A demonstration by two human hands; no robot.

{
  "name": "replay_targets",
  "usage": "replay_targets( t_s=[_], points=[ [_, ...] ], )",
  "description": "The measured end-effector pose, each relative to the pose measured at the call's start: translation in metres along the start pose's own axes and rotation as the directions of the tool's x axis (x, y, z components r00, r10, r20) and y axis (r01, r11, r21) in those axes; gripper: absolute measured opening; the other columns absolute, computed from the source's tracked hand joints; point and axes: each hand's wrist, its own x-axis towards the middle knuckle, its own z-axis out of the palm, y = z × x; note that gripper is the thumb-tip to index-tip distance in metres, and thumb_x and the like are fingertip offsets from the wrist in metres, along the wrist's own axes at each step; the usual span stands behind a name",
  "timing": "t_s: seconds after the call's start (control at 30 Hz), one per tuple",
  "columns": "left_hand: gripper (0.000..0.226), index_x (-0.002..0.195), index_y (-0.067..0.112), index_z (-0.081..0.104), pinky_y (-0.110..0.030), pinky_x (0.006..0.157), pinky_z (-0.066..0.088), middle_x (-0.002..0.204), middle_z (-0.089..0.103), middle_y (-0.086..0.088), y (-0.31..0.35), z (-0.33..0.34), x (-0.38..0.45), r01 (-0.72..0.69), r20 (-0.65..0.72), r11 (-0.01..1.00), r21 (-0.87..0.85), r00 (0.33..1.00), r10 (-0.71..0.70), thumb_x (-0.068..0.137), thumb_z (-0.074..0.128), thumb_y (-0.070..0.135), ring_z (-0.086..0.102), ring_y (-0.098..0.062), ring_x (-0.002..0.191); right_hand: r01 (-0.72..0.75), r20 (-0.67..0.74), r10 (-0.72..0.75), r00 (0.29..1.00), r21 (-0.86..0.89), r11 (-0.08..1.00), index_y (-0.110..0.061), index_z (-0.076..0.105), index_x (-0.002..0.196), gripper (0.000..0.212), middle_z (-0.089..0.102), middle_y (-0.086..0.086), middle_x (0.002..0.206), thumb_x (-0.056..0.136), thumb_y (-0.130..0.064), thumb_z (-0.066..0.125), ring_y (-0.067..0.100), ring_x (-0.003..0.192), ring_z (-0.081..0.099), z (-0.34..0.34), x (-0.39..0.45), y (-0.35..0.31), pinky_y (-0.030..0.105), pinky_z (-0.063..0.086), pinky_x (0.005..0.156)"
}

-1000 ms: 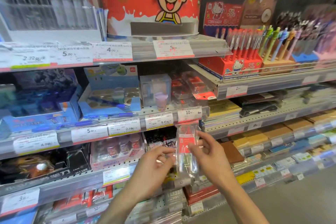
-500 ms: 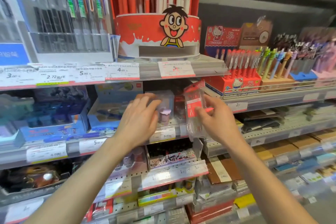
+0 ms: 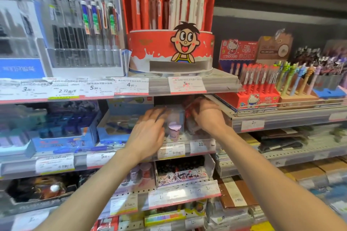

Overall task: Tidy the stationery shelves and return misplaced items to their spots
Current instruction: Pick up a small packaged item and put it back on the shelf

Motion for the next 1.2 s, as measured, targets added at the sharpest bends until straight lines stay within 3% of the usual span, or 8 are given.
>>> replay_targets(
  t_s=[0.1,0.23,0.3,0.43,0.67,0.93,1.1,1.2],
  points=[
    [0.054,0.142,0.012,0.047,-0.051,0.108,0.042,0.15,0.044,-0.008,-0.002,0.003,-0.001,-0.007,-0.011,1.0,-0.011,1.0,0.006,0.088,0.051,0.015,0.038,-0.032,0.137,0.007,0.041,-0.001,0.999,-0.15,0.989,-0.019,0.069,0.112,0.031,0.07,0.013,0.11,0.094,-0.038,0.052,0.033,0.103,0.063,0.003,0.005,0.004,0.035,0.048,0.087],
    [0.056,0.143,0.013,0.045,-0.051,0.108,0.042,0.151,0.043,-0.009,-0.003,0.005,-0.002,-0.023,-0.016,1.0,-0.008,1.0,0.023,0.088,0.053,0.014,0.038,-0.033,0.137,0.098,0.035,-0.097,0.995,-0.042,0.994,-0.025,0.071,0.112,0.031,0.071,0.007,0.115,0.096,-0.036,0.047,0.032,0.108,0.062,-0.011,-0.001,0.018,0.038,0.047,0.096],
    [0.057,0.144,0.014,0.044,-0.05,0.108,0.041,0.151,0.043,-0.008,-0.003,0.006,-0.003,-0.028,-0.026,1.0,-0.012,0.999,0.028,0.088,0.054,0.014,0.038,-0.032,0.138,0.182,0.027,-0.182,0.983,0.021,0.983,-0.029,0.07,0.114,0.041,0.069,0.002,0.12,0.094,-0.051,0.042,0.029,0.112,0.061,-0.02,-0.015,0.024,0.04,0.047,0.097],
    [0.058,0.146,0.015,0.042,-0.05,0.109,0.04,0.154,0.039,-0.006,-0.005,0.008,-0.002,-0.026,-0.028,1.0,-0.009,0.999,0.025,0.089,0.052,0.015,0.034,-0.03,0.14,0.263,0.181,-0.244,0.953,-0.089,0.961,-0.03,0.06,0.133,0.068,0.059,0.002,0.138,0.088,-0.073,0.034,0.028,0.129,0.051,-0.017,-0.048,0.026,0.046,0.039,0.109],
    [0.058,0.144,0.015,0.044,-0.053,0.108,0.04,0.155,0.038,-0.007,-0.006,0.013,-0.004,-0.038,-0.04,0.998,-0.055,0.999,0.036,0.087,0.053,0.011,0.033,-0.031,0.141,0.24,0.141,-0.224,0.964,-0.108,0.965,-0.028,0.052,0.141,0.051,0.052,-0.002,0.148,0.097,-0.053,0.045,0.026,0.142,0.038,-0.004,-0.039,0.03,0.044,0.022,0.121],
    [0.061,0.148,0.014,0.039,-0.051,0.113,0.036,0.16,0.03,-0.007,-0.006,0.013,-0.007,-0.054,-0.052,0.993,-0.106,0.997,0.049,0.088,0.05,0.011,0.026,-0.028,0.147,0.222,0.095,-0.21,0.973,-0.152,0.963,-0.026,0.046,0.145,0.049,0.049,-0.004,0.151,0.102,-0.047,0.038,0.026,0.148,0.029,0.011,-0.043,0.028,0.047,0.006,0.123],
    [0.057,0.147,0.017,0.039,-0.05,0.117,0.031,0.163,0.023,-0.003,-0.008,0.013,-0.014,-0.049,-0.091,0.984,-0.173,0.995,0.034,0.091,0.05,0.012,0.019,-0.025,0.151,0.217,0.071,-0.209,0.975,-0.136,0.967,-0.026,0.043,0.148,0.06,0.043,-0.002,0.155,0.098,-0.058,0.033,0.025,0.149,0.025,0.012,-0.044,0.027,0.048,0.006,0.124],
    [0.053,0.148,0.02,0.039,-0.045,0.118,0.029,0.163,0.024,-0.002,-0.013,0.01,-0.027,0.003,-0.122,0.973,-0.231,0.992,-0.032,0.094,0.045,0.021,0.023,-0.024,0.149,0.191,-0.025,-0.194,0.981,-0.08,0.978,-0.024,0.044,0.147,0.064,0.045,0.001,0.154,0.095,-0.061,0.034,0.024,0.147,0.03,0.007,-0.052,0.022,0.05,0.014,0.123]
  ],
)
